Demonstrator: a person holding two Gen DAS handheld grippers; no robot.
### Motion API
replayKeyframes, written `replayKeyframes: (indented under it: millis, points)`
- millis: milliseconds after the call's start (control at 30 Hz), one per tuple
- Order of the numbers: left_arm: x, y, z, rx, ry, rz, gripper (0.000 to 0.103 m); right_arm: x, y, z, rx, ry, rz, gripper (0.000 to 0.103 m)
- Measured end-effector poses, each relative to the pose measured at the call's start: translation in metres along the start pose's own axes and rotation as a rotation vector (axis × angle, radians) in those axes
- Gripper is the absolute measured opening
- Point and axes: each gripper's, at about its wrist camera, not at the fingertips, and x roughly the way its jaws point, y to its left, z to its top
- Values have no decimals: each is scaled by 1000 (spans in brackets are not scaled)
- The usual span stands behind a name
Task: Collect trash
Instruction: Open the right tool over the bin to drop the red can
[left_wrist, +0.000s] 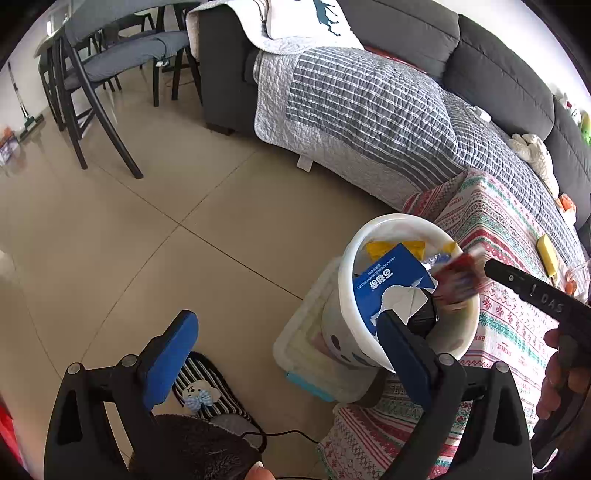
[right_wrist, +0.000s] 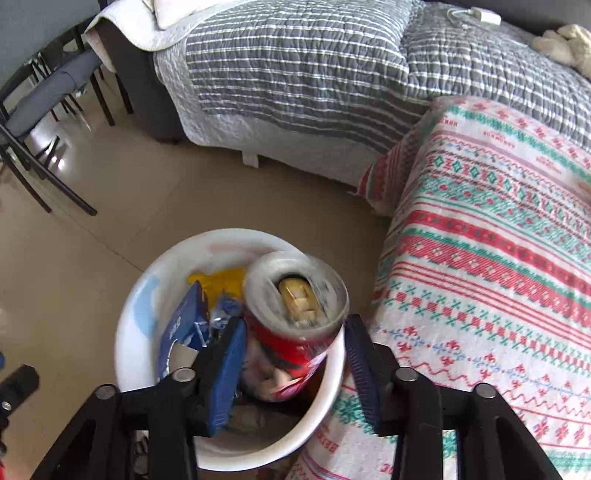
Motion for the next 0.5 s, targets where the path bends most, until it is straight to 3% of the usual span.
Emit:
replayKeyframes:
  millis: [200,300,500]
  points:
    - [-4,-12,-4,26,-1,-7,99,-23,-13,-1,23,-26,12,63]
    - [-8,-22,-6,45,-9,-15,99,-38,-26,-4,25,-43,5,72]
    - [-16,-44,-10,83,-20,-35,99,-69,-55,-15,15,-69,-56,80]
